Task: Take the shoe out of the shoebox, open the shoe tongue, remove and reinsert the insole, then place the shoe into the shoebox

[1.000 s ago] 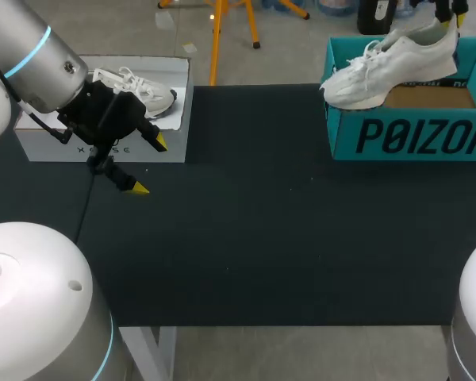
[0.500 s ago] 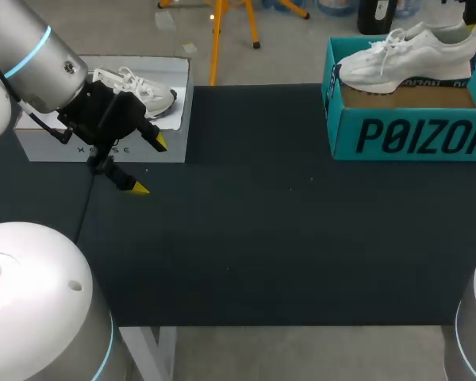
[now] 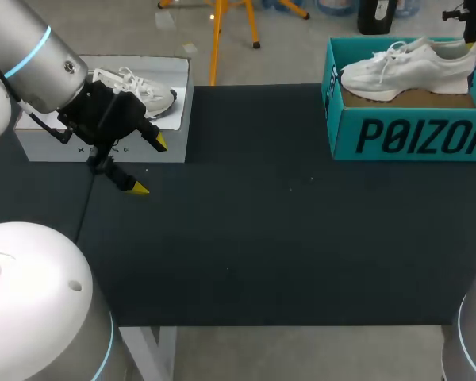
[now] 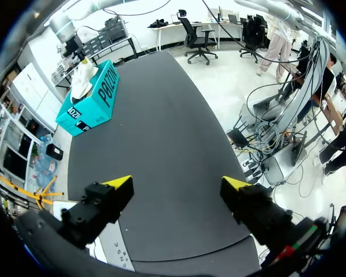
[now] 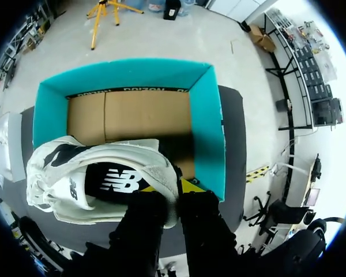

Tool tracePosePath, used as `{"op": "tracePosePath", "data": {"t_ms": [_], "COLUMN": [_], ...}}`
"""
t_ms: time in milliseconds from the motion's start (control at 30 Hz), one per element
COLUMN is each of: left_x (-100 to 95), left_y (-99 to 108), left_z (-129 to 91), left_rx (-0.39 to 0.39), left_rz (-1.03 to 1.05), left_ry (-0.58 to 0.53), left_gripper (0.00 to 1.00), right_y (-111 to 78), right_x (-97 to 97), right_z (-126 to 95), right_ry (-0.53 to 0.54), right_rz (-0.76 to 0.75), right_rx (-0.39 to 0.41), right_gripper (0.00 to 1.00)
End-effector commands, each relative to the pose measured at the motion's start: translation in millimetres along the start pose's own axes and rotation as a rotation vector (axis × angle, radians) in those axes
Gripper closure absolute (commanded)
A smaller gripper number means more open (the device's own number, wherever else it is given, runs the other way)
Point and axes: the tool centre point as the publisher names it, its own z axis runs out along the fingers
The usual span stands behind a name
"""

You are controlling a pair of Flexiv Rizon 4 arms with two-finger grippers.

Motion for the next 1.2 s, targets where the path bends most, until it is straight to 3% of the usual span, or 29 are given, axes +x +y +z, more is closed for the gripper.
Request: {"op": "tracePosePath", "data": {"t_ms": [33, 700, 1200], "left_x": [-0.8, -0.8, -0.8], "left_y": [0, 0, 0], "left_z": [0, 0, 0], "left_rx": [-0.004, -0.004, -0.004], "left_rz": [-0.001, -0.001, -0.001], "left_ry": [0.003, 0.003, 0.003], "left_gripper": [0.00, 0.00, 0.00], "right_y": [10.2, -21.4, -12.7], "right_x": [-1.1, -11.9, -10.0], "right_z": [7, 65, 114], "right_ry": [0.007, 0.012, 0.019], "right_rz": [0.007, 0.057, 0.049], "right_rx": [0.022, 0.070, 0.122], "right_gripper": [1.00, 1.00, 1.00]}}
